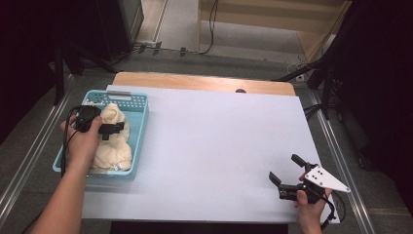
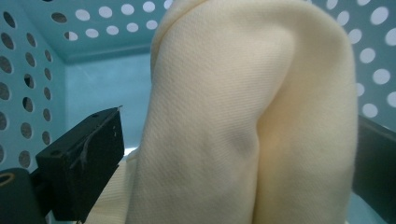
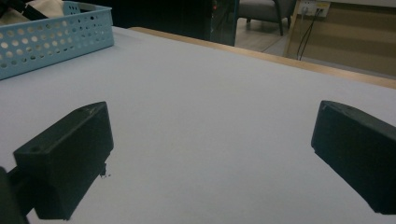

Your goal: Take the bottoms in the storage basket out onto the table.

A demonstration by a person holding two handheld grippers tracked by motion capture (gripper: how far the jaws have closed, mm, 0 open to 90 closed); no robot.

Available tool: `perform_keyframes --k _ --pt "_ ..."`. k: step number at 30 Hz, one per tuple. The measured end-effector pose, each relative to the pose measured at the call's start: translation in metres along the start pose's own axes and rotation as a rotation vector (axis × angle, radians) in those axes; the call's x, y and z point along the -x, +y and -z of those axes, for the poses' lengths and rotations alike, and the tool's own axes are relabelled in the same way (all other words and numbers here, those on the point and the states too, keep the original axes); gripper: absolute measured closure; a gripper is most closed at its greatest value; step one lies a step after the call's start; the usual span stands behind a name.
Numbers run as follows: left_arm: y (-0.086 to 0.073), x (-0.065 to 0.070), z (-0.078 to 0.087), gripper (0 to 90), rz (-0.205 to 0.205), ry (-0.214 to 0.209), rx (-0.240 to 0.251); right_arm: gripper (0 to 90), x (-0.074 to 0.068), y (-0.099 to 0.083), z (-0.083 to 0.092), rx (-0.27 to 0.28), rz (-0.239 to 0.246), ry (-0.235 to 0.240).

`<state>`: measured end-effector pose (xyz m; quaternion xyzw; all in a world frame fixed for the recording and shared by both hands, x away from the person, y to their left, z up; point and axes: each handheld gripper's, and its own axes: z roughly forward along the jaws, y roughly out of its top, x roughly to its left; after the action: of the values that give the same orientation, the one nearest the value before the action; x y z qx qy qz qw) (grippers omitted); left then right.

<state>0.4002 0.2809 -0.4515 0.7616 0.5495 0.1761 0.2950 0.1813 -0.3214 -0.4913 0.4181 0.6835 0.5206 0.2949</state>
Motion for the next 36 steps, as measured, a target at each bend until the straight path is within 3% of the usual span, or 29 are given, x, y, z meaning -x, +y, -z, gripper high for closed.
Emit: perform_keyframes --k 8,18,23,36 --pt "0.0 0.0 -0.003 3.4 0.024 0.004 -0.036 0.0 0.0 -0.001 0.0 -0.006 -0.005 -0.001" --pt "0.0 0.004 -0.01 3.5 0.007 0.033 -0.11 0.0 0.0 -0.001 0.0 -0.012 0.003 0.0" --pt "-0.001 0.004 -0.014 4.5 0.008 0.021 -0.145 0.0 0.0 -0.002 -0.001 -0.016 0.005 0.004" --pt "0.0 0.005 -0.018 6.3 0.004 0.016 -0.185 0.0 -0.002 -0.003 -0.002 -0.025 0.005 0.007"
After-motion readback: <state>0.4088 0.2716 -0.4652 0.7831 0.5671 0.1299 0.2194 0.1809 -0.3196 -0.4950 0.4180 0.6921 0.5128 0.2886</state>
